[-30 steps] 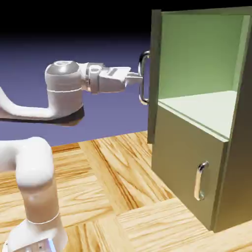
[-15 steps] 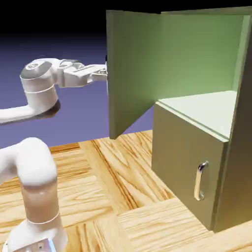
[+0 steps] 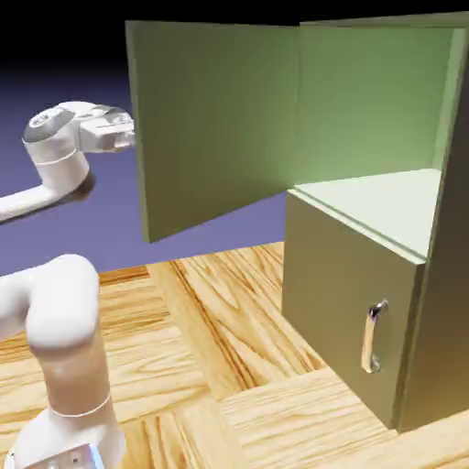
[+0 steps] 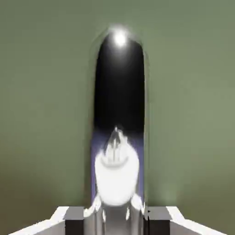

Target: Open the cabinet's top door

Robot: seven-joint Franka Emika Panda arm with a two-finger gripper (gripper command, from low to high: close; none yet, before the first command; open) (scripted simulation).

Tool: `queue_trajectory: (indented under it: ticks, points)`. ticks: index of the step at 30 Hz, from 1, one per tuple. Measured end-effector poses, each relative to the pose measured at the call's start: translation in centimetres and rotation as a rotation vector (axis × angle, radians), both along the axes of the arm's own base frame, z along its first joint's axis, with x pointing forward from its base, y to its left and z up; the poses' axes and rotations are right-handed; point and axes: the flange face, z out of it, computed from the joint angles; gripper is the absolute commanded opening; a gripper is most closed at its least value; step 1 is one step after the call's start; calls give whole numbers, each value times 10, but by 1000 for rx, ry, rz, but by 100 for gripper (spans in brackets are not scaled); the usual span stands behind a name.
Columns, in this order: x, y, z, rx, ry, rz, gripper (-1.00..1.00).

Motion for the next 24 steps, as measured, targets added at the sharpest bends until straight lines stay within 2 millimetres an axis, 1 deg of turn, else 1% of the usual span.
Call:
queue_trajectory:
  ticks: [2,7,12,18,24]
  points:
    - [-2,4,3,-10,-13,-6,-100]
    - [-9,57,3,-14,-16,-129,-100]
    - [-10,107,3,-15,-15,-242,-100]
    - [-4,160,3,-16,-14,-365,-100]
    - [7,207,3,-17,-13,-477,-100]
